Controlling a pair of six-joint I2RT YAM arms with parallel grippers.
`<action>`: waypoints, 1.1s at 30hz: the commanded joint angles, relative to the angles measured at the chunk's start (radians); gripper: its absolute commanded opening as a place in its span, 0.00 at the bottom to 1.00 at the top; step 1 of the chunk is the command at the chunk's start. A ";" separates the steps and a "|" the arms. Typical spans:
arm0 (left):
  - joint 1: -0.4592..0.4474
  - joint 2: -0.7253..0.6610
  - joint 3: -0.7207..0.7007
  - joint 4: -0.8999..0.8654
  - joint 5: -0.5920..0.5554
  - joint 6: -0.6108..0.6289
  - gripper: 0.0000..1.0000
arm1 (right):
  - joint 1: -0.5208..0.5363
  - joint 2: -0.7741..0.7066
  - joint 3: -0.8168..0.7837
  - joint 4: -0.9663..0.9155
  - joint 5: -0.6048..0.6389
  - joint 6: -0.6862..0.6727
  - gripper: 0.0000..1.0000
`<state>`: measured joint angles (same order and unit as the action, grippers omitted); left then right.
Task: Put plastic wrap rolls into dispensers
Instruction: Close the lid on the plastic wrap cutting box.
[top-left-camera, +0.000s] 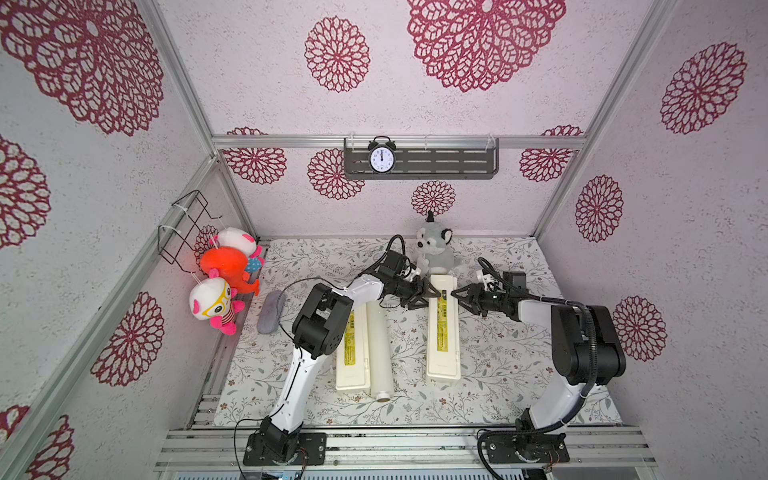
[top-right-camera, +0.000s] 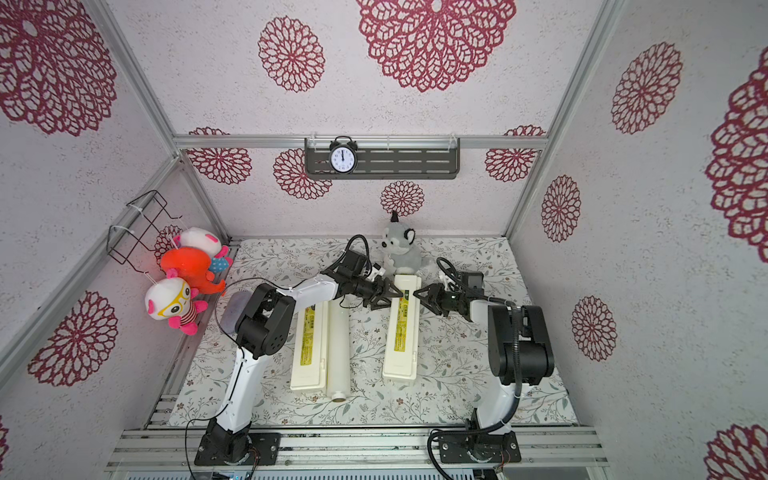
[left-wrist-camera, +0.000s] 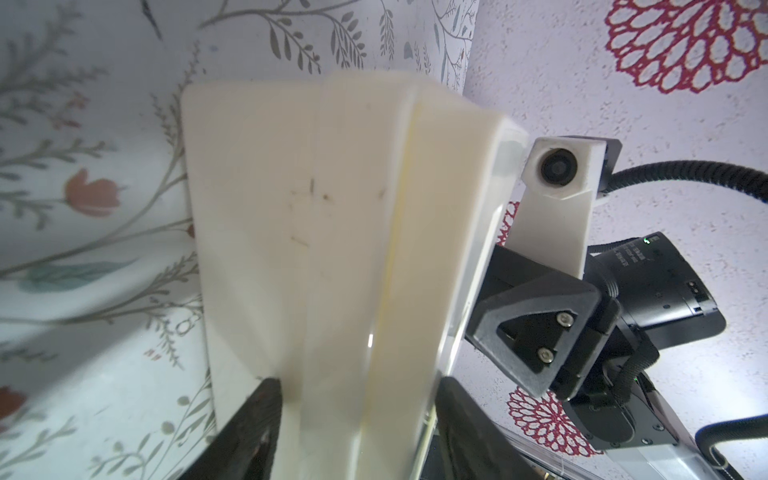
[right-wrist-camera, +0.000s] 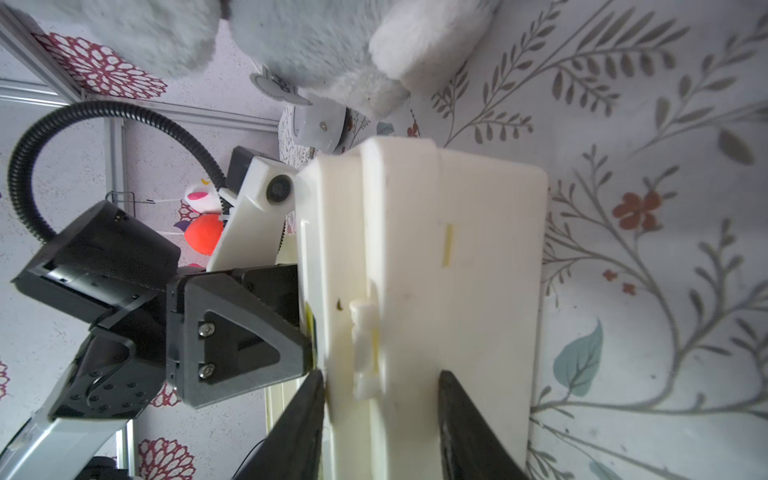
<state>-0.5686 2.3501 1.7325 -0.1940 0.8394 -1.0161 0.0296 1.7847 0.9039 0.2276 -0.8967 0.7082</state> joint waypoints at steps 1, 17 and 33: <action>-0.024 0.039 -0.008 0.014 -0.029 -0.018 0.60 | 0.010 -0.015 0.007 0.043 -0.053 0.011 0.39; -0.053 0.051 0.066 -0.081 -0.059 0.035 0.66 | 0.037 -0.004 -0.007 -0.021 -0.028 -0.066 0.67; -0.081 0.119 0.170 -0.234 -0.101 0.110 0.65 | 0.068 0.016 0.025 0.106 -0.070 -0.012 0.67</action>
<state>-0.5911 2.4084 1.8896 -0.3618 0.7750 -0.9379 0.0486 1.7882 0.8978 0.2756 -0.8783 0.6838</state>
